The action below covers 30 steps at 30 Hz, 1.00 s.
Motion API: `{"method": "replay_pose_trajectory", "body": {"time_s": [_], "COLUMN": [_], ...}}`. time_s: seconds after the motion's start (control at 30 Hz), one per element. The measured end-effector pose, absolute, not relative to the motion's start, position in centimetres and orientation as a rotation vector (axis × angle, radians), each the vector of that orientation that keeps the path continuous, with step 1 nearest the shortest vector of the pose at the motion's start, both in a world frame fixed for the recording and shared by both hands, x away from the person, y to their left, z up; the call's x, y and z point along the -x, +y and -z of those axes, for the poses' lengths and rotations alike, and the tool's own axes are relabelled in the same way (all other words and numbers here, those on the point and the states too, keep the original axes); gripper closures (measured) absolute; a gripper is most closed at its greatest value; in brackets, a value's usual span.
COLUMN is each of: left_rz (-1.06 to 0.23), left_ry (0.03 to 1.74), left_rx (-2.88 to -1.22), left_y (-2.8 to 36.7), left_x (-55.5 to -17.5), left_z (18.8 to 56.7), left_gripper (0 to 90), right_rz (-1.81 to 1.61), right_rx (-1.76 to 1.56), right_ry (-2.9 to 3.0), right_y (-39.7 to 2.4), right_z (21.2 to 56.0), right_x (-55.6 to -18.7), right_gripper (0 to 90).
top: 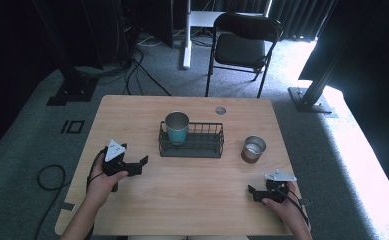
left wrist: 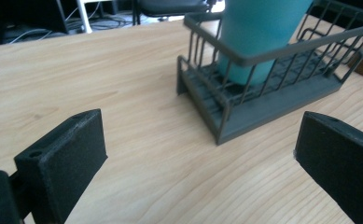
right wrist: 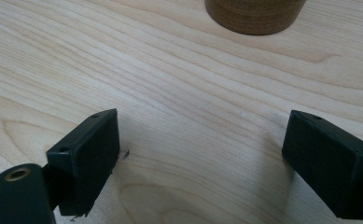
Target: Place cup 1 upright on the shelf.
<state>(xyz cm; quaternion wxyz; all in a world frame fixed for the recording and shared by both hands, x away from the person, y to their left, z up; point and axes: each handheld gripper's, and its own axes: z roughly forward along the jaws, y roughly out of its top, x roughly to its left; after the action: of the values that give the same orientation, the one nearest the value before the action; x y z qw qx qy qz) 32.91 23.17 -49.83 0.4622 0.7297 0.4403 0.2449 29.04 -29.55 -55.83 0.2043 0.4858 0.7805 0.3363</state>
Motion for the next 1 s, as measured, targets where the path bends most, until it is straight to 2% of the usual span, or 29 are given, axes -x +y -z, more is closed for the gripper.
{"method": "replay_pose_trajectory", "body": {"time_s": [0.57,1.0], "left_rz": [-0.582,-0.619], "left_ry": [1.189,1.351], "left_rx": [-1.853,-1.837], "left_y": [25.6,27.5], "left_x": [-31.0,-30.0], "left_z": [52.2,53.6], "left_gripper": [2.8,2.8], "right_rz": [-0.937,-0.938], "right_rx": [-1.354,-1.351], "right_ry": [2.177,2.177], "right_y": [-29.5,-29.6], "right_z": [55.8,55.8], "right_x": [-29.0,-29.0], "right_gripper": [10.8,10.8]}}
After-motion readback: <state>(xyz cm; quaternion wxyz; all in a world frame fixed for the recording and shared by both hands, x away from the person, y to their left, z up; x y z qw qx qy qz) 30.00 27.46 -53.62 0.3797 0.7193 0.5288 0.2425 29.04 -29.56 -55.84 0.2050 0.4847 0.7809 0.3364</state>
